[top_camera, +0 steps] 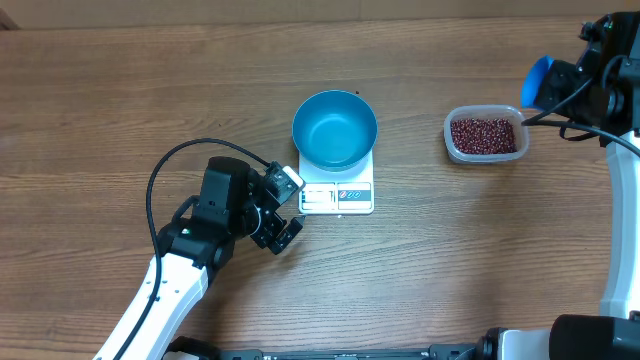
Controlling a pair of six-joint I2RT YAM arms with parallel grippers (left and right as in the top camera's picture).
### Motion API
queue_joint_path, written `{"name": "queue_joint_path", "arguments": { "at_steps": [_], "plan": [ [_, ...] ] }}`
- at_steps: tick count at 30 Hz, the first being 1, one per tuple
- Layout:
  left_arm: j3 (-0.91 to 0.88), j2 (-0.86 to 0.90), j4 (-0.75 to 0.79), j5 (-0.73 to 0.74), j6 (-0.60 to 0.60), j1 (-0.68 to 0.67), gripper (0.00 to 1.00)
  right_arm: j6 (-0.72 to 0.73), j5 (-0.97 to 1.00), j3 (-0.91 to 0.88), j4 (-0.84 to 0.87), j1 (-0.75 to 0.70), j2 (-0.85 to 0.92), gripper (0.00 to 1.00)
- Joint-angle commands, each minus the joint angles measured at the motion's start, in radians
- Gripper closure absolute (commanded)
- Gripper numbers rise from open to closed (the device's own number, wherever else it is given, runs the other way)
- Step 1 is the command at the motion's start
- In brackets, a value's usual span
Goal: Scoop item into bowl and weigh 150g on scale
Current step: 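Lower the held scoop with the right gripper into the red beans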
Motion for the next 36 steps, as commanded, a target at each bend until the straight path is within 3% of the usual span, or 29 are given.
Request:
{"name": "queue_joint_path", "arguments": {
  "at_steps": [1, 7, 24, 36],
  "plan": [
    [-0.005, 0.008, 0.000, 0.001, 0.019, 0.004, 0.00, -0.072, 0.041, 0.011, 0.001, -0.002, 0.016, 0.96],
    [-0.005, 0.008, 0.000, 0.001, 0.019, 0.004, 0.00, -0.145, 0.042, -0.044, -0.002, 0.021, 0.057, 0.96],
    [-0.005, 0.008, 0.000, 0.001, 0.019, 0.004, 0.01, -0.145, 0.043, -0.061, -0.055, 0.057, 0.239, 0.96],
    [-0.005, 0.008, 0.000, 0.001, 0.019, 0.004, 0.00, -0.146, 0.056, -0.095, -0.039, 0.059, 0.251, 0.96]
  ]
}}
